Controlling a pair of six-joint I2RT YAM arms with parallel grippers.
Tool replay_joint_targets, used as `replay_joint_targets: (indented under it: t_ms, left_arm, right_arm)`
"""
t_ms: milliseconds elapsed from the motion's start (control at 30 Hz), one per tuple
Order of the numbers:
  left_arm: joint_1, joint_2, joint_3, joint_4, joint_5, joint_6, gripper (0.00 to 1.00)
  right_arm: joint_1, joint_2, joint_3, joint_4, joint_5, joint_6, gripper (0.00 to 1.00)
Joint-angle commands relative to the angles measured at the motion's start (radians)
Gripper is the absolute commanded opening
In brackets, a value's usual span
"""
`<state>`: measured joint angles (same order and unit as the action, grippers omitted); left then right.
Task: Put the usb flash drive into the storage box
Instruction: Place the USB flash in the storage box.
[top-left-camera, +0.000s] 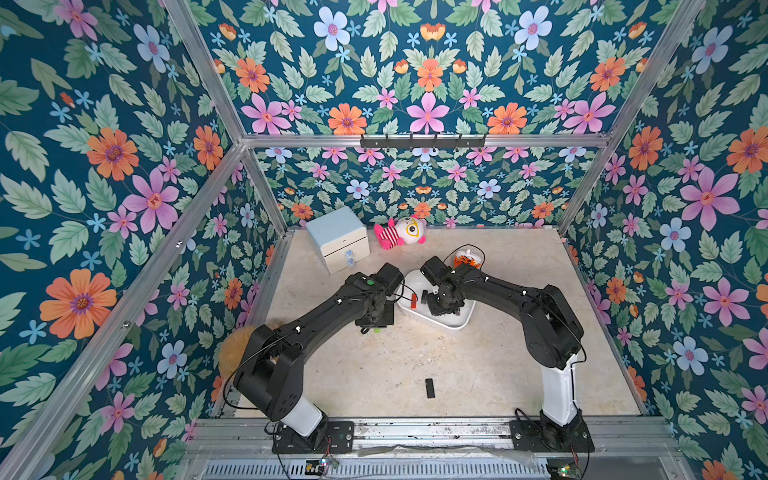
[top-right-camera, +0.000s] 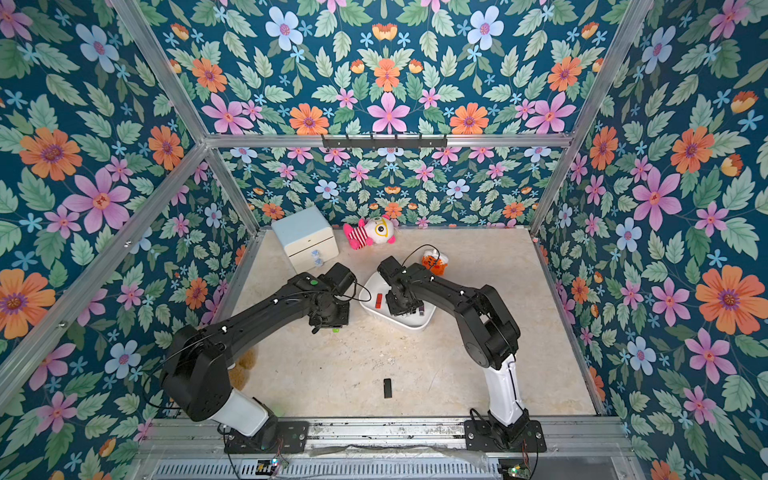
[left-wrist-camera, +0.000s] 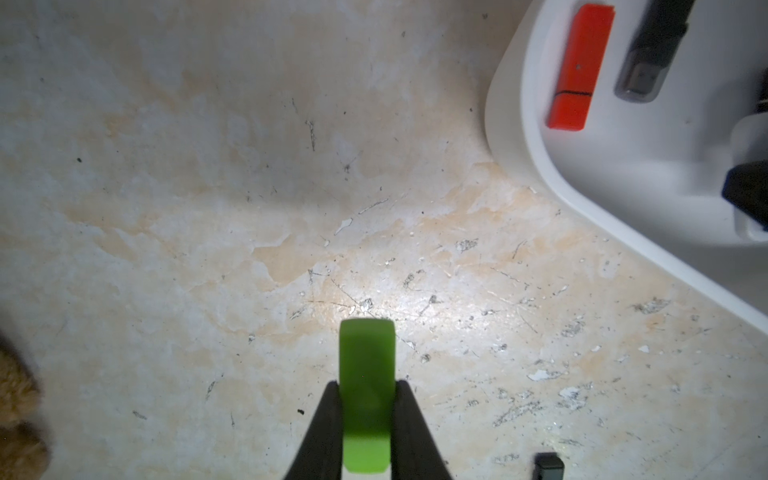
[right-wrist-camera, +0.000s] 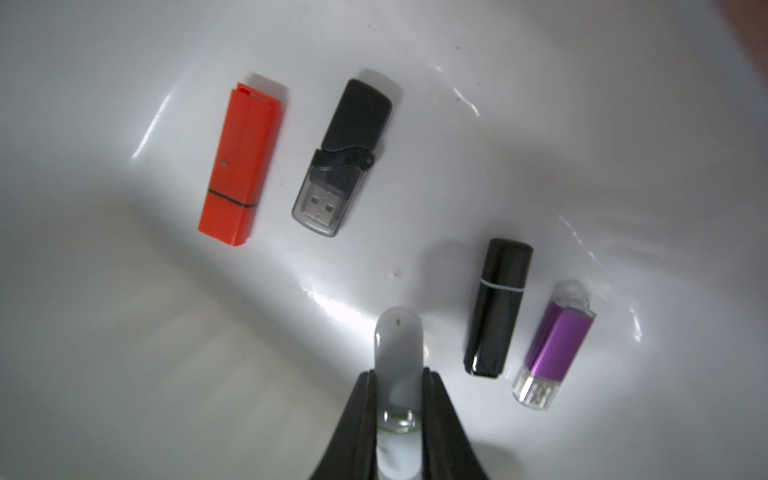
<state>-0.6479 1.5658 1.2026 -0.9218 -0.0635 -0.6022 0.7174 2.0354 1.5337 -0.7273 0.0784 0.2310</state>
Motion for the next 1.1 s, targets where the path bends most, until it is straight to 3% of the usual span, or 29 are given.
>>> replay_joint_targets:
  t_ms: [0,1067]
  left_arm:
    - [0.004,-0.007,-0.004,-0.016,0.000,0.005,0.00]
    - [0.010,-0.003,0.020,-0.017,0.002,0.015,0.00]
  right_arm:
    - [-0.008,0.019,0.011,0.016,-0.015,-0.022,0.00]
    - [-0.095,0.189,0.172,-0.004,-0.009,-0.085,0.00]
